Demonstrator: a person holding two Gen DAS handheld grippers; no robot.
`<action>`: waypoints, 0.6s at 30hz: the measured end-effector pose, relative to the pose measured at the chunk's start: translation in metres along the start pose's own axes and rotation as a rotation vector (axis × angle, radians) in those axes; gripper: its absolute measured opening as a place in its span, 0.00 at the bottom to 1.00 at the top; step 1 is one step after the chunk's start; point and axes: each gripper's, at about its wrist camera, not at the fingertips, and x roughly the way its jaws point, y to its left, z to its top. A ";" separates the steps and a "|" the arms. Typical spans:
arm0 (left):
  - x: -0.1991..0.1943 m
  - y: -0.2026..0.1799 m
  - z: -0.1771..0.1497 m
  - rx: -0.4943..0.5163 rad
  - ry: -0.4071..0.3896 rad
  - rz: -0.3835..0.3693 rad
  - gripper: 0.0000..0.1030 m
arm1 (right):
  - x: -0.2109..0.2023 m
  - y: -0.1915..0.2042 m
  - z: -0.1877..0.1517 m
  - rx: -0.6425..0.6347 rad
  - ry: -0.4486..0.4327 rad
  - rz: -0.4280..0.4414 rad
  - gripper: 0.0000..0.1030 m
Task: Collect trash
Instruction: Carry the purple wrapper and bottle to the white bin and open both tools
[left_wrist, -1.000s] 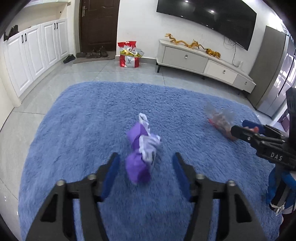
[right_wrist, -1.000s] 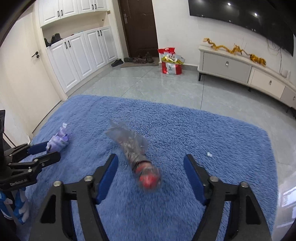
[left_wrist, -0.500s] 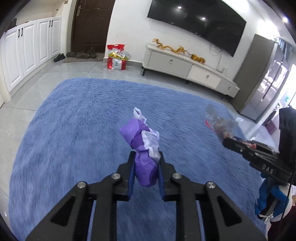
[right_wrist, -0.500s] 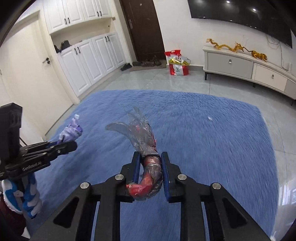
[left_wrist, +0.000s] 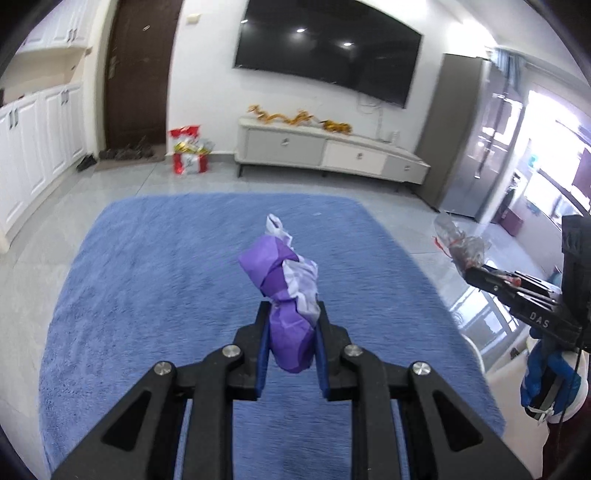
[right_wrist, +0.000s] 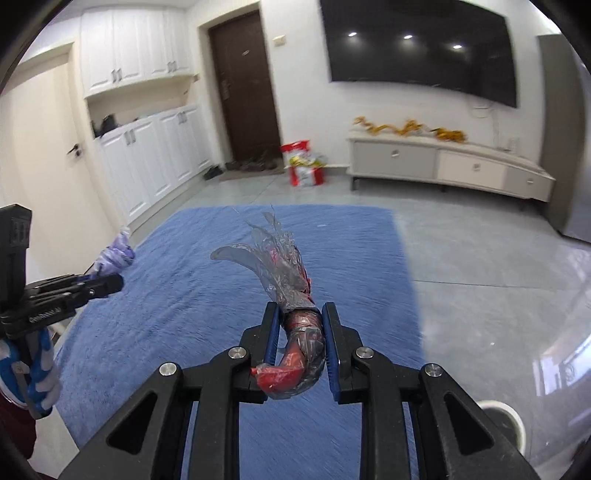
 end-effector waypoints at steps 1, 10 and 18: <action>-0.003 -0.013 0.001 0.019 -0.004 -0.016 0.19 | -0.009 -0.008 -0.002 0.012 -0.012 -0.017 0.23; 0.018 -0.138 0.010 0.206 0.052 -0.154 0.19 | -0.089 -0.104 -0.047 0.140 -0.085 -0.261 0.24; 0.087 -0.291 -0.011 0.419 0.221 -0.294 0.21 | -0.088 -0.196 -0.117 0.329 0.008 -0.373 0.24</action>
